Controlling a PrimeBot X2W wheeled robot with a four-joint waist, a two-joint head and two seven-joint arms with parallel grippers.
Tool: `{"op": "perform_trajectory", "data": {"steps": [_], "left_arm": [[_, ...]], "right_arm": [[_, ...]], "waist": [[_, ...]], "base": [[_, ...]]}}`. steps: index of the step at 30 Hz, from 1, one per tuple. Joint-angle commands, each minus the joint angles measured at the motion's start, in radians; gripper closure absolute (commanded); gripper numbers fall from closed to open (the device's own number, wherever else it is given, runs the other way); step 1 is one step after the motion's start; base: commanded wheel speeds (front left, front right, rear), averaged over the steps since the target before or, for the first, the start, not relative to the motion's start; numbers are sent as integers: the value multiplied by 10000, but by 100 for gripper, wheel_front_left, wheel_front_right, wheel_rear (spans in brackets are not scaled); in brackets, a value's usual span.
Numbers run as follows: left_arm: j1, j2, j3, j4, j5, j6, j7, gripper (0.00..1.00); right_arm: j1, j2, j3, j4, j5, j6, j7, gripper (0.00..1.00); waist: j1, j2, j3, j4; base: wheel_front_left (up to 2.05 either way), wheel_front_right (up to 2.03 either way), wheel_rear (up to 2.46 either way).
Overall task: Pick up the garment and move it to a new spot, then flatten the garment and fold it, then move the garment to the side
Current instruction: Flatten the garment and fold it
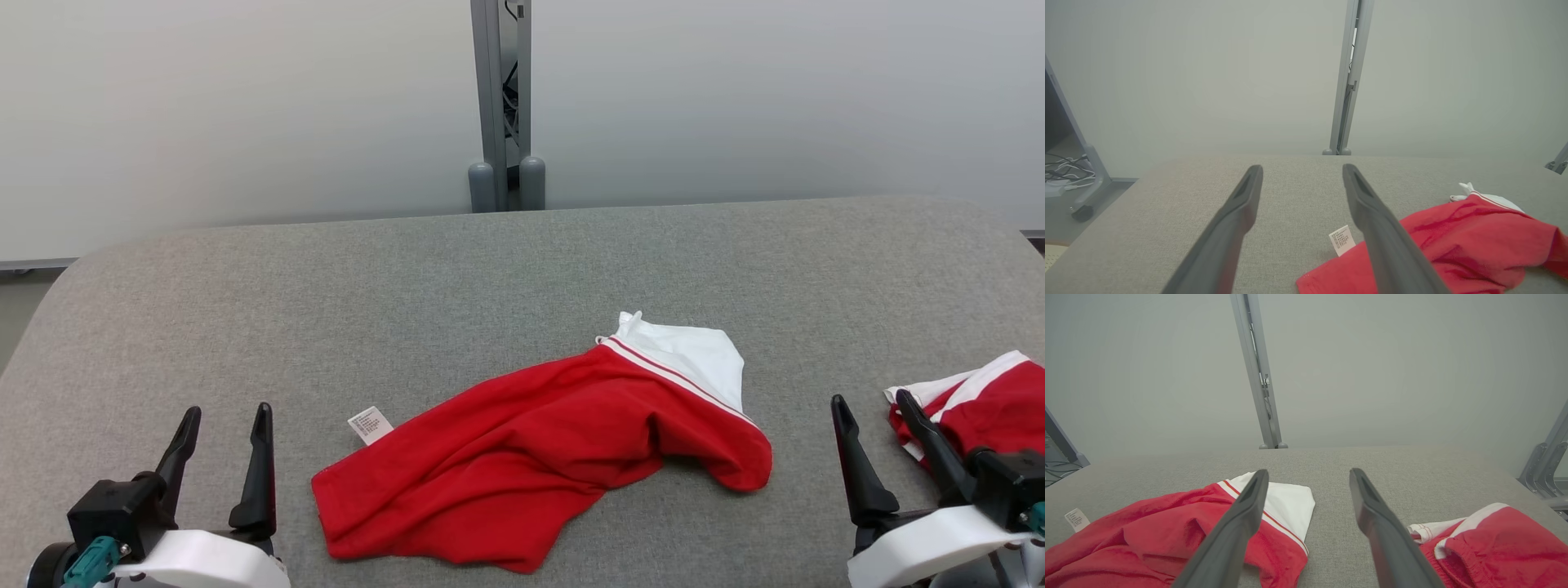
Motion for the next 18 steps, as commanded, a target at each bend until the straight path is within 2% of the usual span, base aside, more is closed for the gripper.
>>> {"op": "perform_trajectory", "data": {"steps": [1,11,18], "left_arm": [[25,78,45,-9,-54,13,-8,0],[-81,144,0,25,-19,-3,32,0],[-788,203,-326,163,55,-372,511,0]], "right_arm": [[73,-15,-56,-100,58,-4,46,0],[133,-6,-47,-332,177,-4,75,0],[35,-8,-42,-454,128,-4,154,0]], "waist": [[0,-1,2,8],[0,-1,64,43],[0,-1,294,124]], "base": [[0,0,0],[0,0,0],[0,0,0]]}}
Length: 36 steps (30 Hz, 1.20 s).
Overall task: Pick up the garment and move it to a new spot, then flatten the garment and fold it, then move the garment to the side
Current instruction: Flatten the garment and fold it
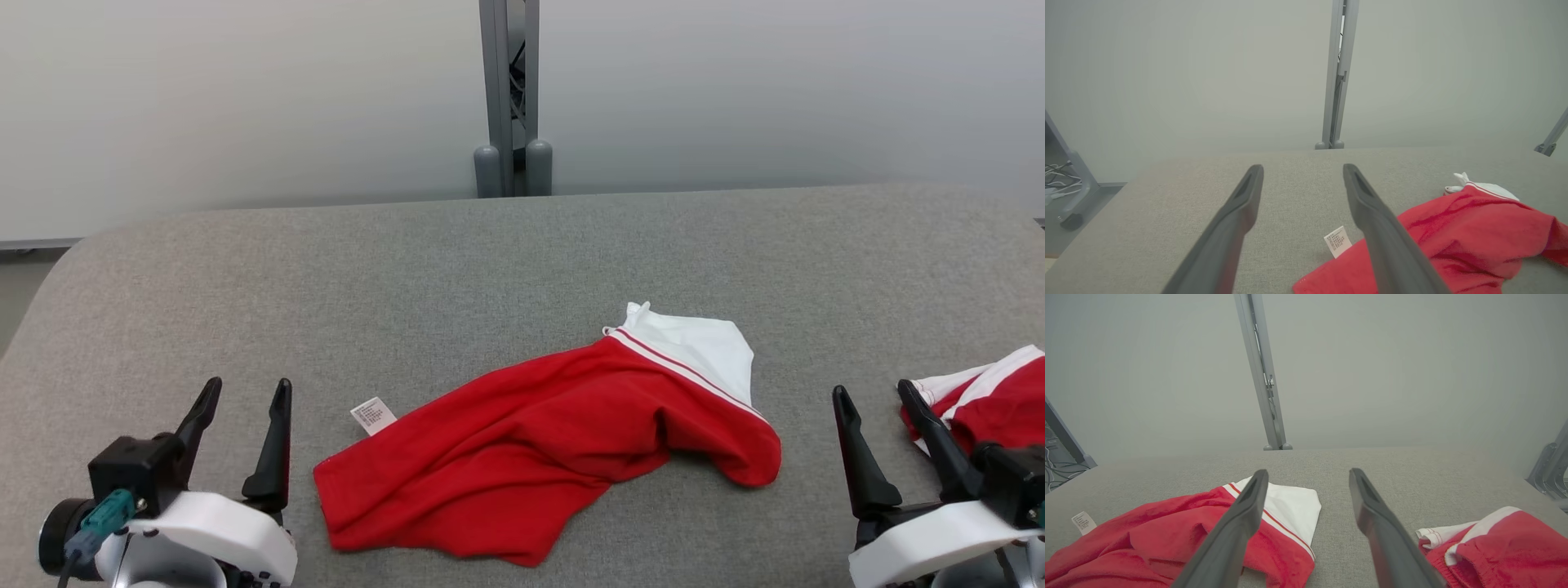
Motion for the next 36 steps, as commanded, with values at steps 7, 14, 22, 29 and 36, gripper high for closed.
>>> {"op": "perform_trajectory", "data": {"steps": [7,14,22,29,36], "left_arm": [[-897,-447,-435,1724,-788,-866,1038,0],[-1526,-1110,-648,4073,-1732,-2104,1636,0],[-2013,-1605,-865,5707,-2182,-3006,2018,41],[-2424,-1659,-913,5942,-1910,-3088,1596,100],[-2926,-1544,-931,5392,-1586,-2931,1387,100]], "right_arm": [[-388,-26,220,-49,20,-4,-42,0],[-756,-28,319,83,22,-4,-255,0],[-1019,-28,250,258,30,-4,-423,0],[-1867,-93,-29,597,-147,-4,-298,0],[-3776,-821,127,2168,412,-4,-207,0]], "waist": [[0,-1,779,-121],[0,-1,1512,-362],[0,-1,1881,-382],[0,-1,2144,-354],[0,-1,2722,40]], "base": [[0,0,0],[0,0,0],[0,0,0],[0,0,0],[0,0,0]]}}
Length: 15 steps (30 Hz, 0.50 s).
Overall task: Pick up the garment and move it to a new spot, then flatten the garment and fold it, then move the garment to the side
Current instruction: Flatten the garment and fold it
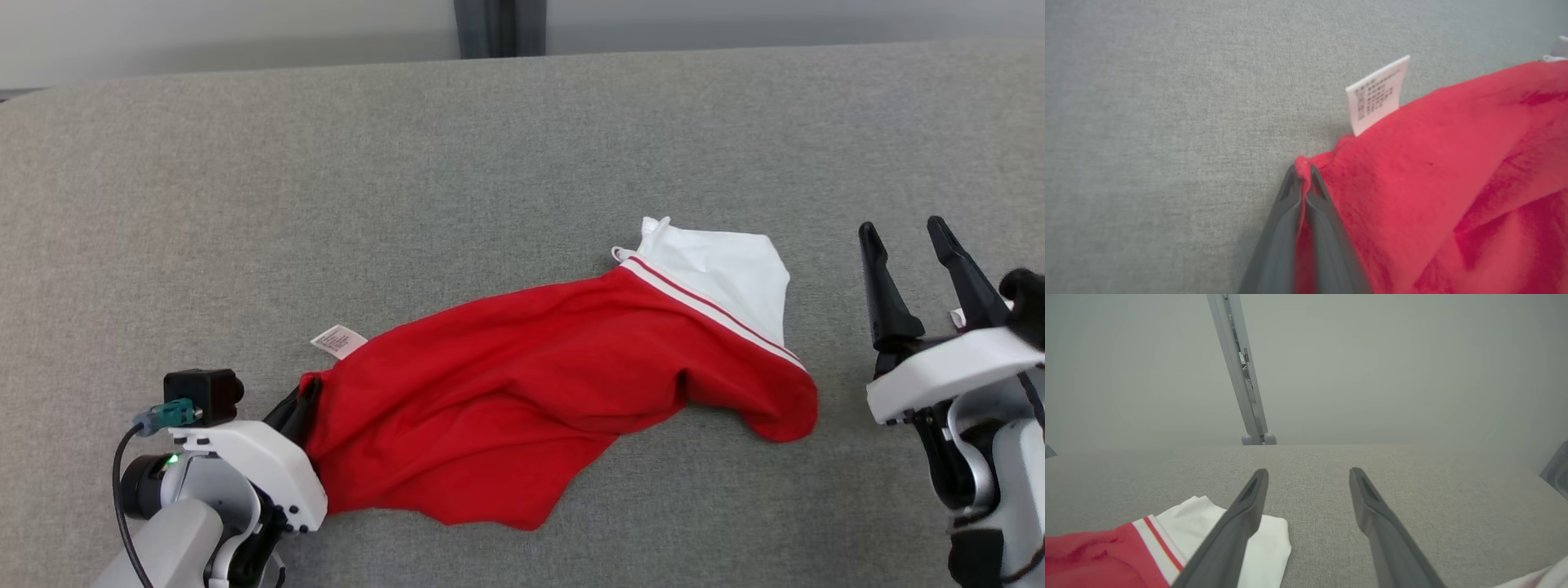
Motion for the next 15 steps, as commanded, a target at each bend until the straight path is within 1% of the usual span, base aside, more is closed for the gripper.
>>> {"op": "perform_trajectory", "data": {"steps": [1,3,7,8,13,15], "left_arm": [[-251,52,-26,-125,112,82,37,100],[-411,33,-88,-260,201,70,90,100],[-692,-8,-200,-477,358,47,92,100],[-692,-8,-200,-477,358,47,92,100],[-916,-48,-278,-661,472,69,3,100],[-972,-37,-276,-712,509,86,-32,100]], "right_arm": [[-551,-249,220,560,283,-4,118,0],[-1056,-566,525,1303,440,-4,264,0],[-1967,-982,1291,2725,865,-5,625,0],[-1967,-982,1291,2725,865,-5,625,0],[-2662,-1317,2191,4162,1328,-4,980,0],[-2856,-1389,2507,4524,1566,-4,1064,0]], "waist": [[0,0,318,268],[0,0,505,435],[0,0,816,713],[0,0,816,713],[0,0,1036,929],[0,0,1092,969]], "base": [[0,0,0],[0,0,0],[0,0,0],[0,0,0],[0,0,0],[0,0,0]]}}
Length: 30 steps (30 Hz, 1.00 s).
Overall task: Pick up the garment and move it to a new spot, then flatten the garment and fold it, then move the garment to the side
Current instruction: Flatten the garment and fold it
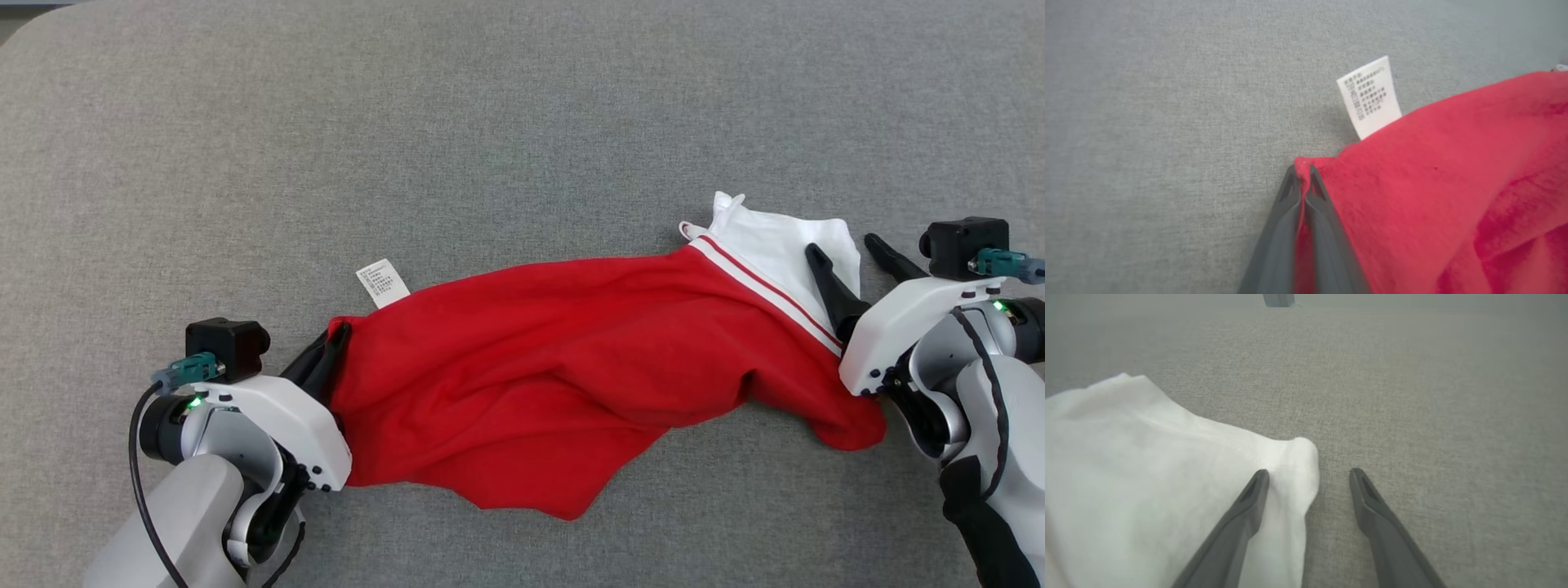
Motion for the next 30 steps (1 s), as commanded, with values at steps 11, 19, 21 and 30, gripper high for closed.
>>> {"op": "perform_trajectory", "data": {"steps": [11,19,21,30], "left_arm": [[-31,487,499,-811,174,459,-708,100],[-246,1337,1043,-2553,630,1183,-983,100],[-348,1552,1187,-3057,745,1390,-917,100],[-1098,2473,1805,-5018,1165,2062,-413,100]], "right_arm": [[-284,-335,355,343,969,-4,-1519,100],[-609,-533,-147,-1019,602,-4,-2888,100],[-645,-537,-248,-1538,476,-4,-3006,100],[-925,-620,-517,-3991,-188,-4,-2432,100]], "waist": [[0,0,-272,-100],[0,0,-1104,-457],[0,0,-1355,-568],[0,0,-2445,-988]], "base": [[0,0,0],[0,0,0],[0,0,0],[0,0,0]]}}
